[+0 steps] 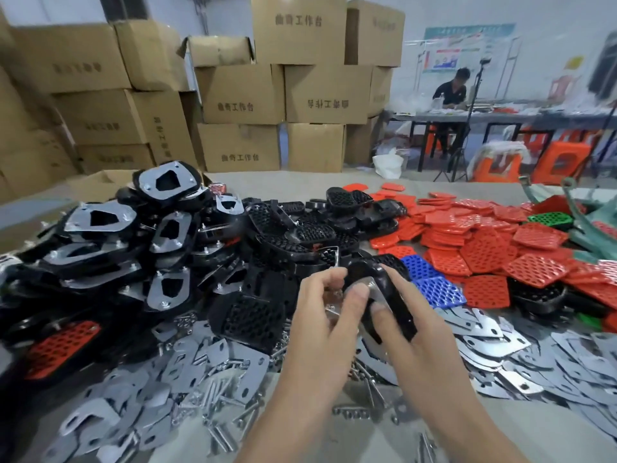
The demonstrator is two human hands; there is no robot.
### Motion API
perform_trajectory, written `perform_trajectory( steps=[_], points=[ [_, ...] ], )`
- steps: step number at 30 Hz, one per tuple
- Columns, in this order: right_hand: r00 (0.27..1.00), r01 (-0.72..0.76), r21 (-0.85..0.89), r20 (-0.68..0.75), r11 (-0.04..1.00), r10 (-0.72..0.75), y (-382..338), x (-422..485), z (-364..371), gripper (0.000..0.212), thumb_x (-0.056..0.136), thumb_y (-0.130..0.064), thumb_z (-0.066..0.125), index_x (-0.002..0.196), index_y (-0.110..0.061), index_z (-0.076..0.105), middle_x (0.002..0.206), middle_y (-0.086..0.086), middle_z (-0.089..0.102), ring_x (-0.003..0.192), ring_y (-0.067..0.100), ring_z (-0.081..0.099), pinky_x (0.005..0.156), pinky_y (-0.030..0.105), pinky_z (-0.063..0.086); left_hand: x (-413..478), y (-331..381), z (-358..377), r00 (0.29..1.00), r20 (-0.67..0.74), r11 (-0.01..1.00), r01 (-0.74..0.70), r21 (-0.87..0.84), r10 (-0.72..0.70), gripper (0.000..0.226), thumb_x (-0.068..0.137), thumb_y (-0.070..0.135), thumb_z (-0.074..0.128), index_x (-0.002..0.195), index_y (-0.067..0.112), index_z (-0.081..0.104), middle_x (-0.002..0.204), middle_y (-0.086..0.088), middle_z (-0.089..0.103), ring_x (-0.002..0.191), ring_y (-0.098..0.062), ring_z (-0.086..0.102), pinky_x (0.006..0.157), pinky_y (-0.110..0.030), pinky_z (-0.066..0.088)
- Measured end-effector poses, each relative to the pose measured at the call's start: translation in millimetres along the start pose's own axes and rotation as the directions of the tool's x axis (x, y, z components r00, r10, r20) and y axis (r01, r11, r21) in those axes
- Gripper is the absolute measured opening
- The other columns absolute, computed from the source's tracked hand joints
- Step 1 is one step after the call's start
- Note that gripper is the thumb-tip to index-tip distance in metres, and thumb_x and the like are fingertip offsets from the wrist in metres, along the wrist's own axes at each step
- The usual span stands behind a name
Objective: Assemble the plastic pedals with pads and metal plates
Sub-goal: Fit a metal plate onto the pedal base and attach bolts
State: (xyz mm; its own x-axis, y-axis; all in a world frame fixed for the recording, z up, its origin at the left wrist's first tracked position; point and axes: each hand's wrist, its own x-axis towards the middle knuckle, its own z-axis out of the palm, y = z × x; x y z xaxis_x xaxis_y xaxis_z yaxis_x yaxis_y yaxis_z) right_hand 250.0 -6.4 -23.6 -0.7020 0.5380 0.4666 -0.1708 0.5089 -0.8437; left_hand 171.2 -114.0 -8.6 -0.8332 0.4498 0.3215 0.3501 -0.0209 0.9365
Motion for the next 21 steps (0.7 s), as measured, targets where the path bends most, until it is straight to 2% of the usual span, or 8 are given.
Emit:
perform_trajectory(
  steps=[4, 8, 10, 12, 14, 16, 18, 21],
  points=[
    [1.0, -0.007, 0.192, 0.027, 0.981, 0.002, -36, 24, 21, 0.037, 0.098, -0.025, 0.065, 0.102, -0.061, 0.07, 0.104, -0.025, 0.075, 0.096, -0.008, 0.068, 0.076, 0.006, 0.049, 15, 14, -42, 0.992, 0.069, 0.994, 0.109, -0.026, -0.107, 0.033, 0.094, 0.062, 0.053, 0.123, 0.048, 0.054, 0.116, 0.025, 0.062, 0.101, 0.011, 0.061, 0.081, -0.016, 0.052],
    [0.985, -0.005, 0.236, 0.169, 0.972, -0.036, -74, 58, 55, 0.051, 0.099, -0.014, 0.06, 0.091, -0.063, 0.071, 0.094, -0.024, 0.076, 0.085, -0.006, 0.069, 0.069, 0.008, 0.051, 40, 39, -106, 0.978, 0.114, 0.977, 0.187, -0.106, -0.175, 0.019, 0.097, 0.043, 0.061, 0.107, 0.029, 0.07, 0.078, 0.009, 0.069, 0.072, -0.006, 0.066, 0.064, -0.027, 0.056],
    [0.967, -0.036, 0.262, 0.252, 0.964, -0.032, -89, 75, 79, 0.037, 0.102, -0.021, 0.059, 0.099, -0.054, 0.074, 0.098, -0.02, 0.077, 0.09, 0.001, 0.071, 0.071, 0.017, 0.053, 53, 49, -134, 0.974, 0.017, 0.966, 0.225, -0.127, -0.224, 0.017, 0.095, 0.039, 0.065, 0.097, 0.025, 0.074, 0.071, 0.004, 0.066, 0.065, -0.01, 0.063, 0.062, -0.031, 0.058],
    [0.948, -0.054, 0.289, 0.314, 0.956, -0.041, -101, 90, 104, 0.021, 0.102, -0.036, 0.059, 0.116, -0.045, 0.071, 0.105, -0.033, 0.072, 0.097, -0.013, 0.064, 0.072, 0.007, 0.048, 68, 56, -160, 0.96, -0.084, 0.956, 0.253, -0.145, -0.267, 0.02, 0.093, 0.036, 0.067, 0.083, 0.022, 0.075, 0.065, 0.001, 0.061, 0.059, -0.012, 0.058, 0.058, -0.03, 0.056],
    [0.941, -0.06, 0.297, 0.337, 0.953, -0.046, -114, 104, 126, 0.045, 0.093, -0.059, 0.056, 0.134, -0.041, 0.062, 0.11, -0.042, 0.064, 0.102, -0.025, 0.056, 0.081, 0.003, 0.046, 85, 62, -185, 0.935, -0.198, 0.953, 0.271, -0.138, -0.295, 0.023, 0.09, 0.035, 0.067, 0.076, 0.018, 0.072, 0.065, -0.001, 0.058, 0.056, -0.015, 0.055, 0.057, -0.029, 0.051],
    [0.95, -0.106, 0.317, 0.311, 0.942, 0.002, -117, 114, 140, 0.053, 0.081, -0.072, 0.051, 0.127, -0.048, 0.062, 0.118, -0.033, 0.062, 0.106, -0.012, 0.063, 0.097, 0.022, 0.052, 103, 67, -214, 0.9, -0.324, 0.956, 0.287, -0.065, -0.292, 0.024, 0.087, 0.038, 0.062, 0.078, 0.016, 0.067, 0.067, 0.0, 0.06, 0.057, -0.015, 0.055, 0.058, -0.029, 0.05],
    [0.954, -0.14, 0.301, 0.296, 0.943, 0.047, -112, 119, 143, 0.04, 0.079, -0.074, 0.049, 0.114, -0.058, 0.058, 0.115, -0.032, 0.062, 0.109, 0.0, 0.065, 0.101, 0.038, 0.055, 120, 68, -243, 0.867, -0.428, 0.951, 0.307, 0.049, -0.257, 0.026, 0.088, 0.038, 0.058, 0.075, 0.016, 0.061, 0.063, 0.003, 0.062, 0.055, -0.013, 0.057, 0.05, -0.024, 0.049],
    [0.962, -0.156, 0.228, 0.254, 0.961, 0.096, -90, 121, 135, 0.037, 0.1, -0.052, 0.052, 0.136, -0.054, 0.045, 0.111, -0.038, 0.059, 0.107, 0.001, 0.064, 0.096, 0.034, 0.057, 145, 58, -272, 0.819, -0.517, 0.892, 0.401, 0.209, -0.248, 0.031, 0.092, 0.037, 0.058, 0.074, 0.011, 0.055, 0.06, 0.002, 0.062, 0.046, -0.014, 0.061, 0.052, -0.03, 0.052]
  ],
)
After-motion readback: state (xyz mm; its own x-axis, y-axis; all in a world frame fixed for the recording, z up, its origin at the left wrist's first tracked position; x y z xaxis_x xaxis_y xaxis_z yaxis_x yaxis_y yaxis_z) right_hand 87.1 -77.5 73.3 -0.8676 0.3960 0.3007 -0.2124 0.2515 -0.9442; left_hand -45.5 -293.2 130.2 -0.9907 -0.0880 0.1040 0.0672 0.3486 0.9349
